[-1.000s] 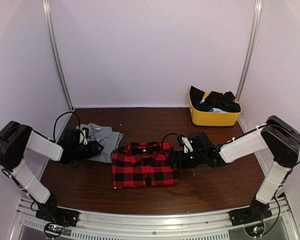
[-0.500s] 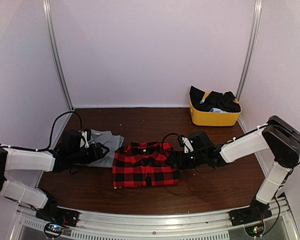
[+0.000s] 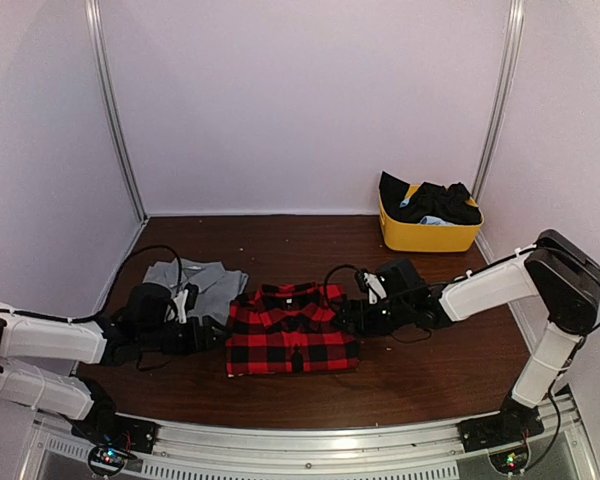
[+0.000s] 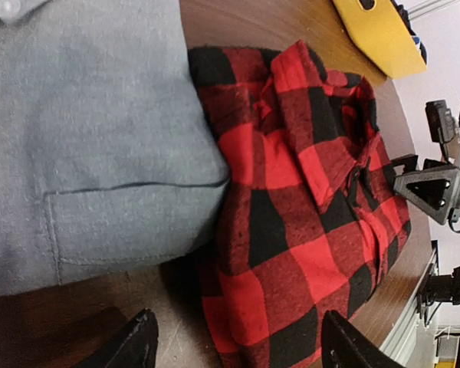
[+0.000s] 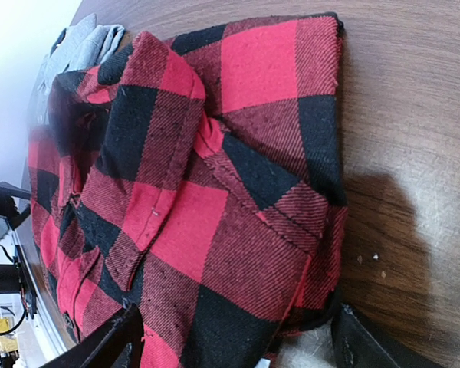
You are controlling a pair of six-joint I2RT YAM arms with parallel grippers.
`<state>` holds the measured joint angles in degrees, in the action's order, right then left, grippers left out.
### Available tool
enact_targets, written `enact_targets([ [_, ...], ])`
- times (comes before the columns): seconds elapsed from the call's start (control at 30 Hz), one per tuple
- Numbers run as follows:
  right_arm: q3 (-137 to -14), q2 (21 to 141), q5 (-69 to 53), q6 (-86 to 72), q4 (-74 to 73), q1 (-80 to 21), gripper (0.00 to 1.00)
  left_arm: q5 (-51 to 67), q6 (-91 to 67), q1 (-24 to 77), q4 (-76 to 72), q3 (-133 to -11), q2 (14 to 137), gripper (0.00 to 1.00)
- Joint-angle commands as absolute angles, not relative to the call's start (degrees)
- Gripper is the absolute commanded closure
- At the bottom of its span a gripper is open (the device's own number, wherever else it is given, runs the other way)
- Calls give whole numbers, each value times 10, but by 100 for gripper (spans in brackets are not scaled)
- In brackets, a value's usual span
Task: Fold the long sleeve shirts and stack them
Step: Pick up the square-folded shirt from the center of the board.
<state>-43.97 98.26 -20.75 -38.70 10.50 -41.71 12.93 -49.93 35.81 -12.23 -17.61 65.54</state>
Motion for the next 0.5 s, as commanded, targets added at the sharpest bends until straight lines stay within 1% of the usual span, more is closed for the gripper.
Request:
enact_targets([
  [0.0,-446,1003,-232,-384,102,-412,14,168,-512,363,-187,-169,704,28],
  [0.2,-437,1014,-254,-398,123,-411,17,199,-516,365,-246,-177,785,41],
  [0.37,-418,1010,-255,-407,133,-411,21,213,-522,365,-283,-183,836,42],
  [0.47,-402,1016,-270,-423,163,-412,26,230,-528,369,-315,-190,870,43],
])
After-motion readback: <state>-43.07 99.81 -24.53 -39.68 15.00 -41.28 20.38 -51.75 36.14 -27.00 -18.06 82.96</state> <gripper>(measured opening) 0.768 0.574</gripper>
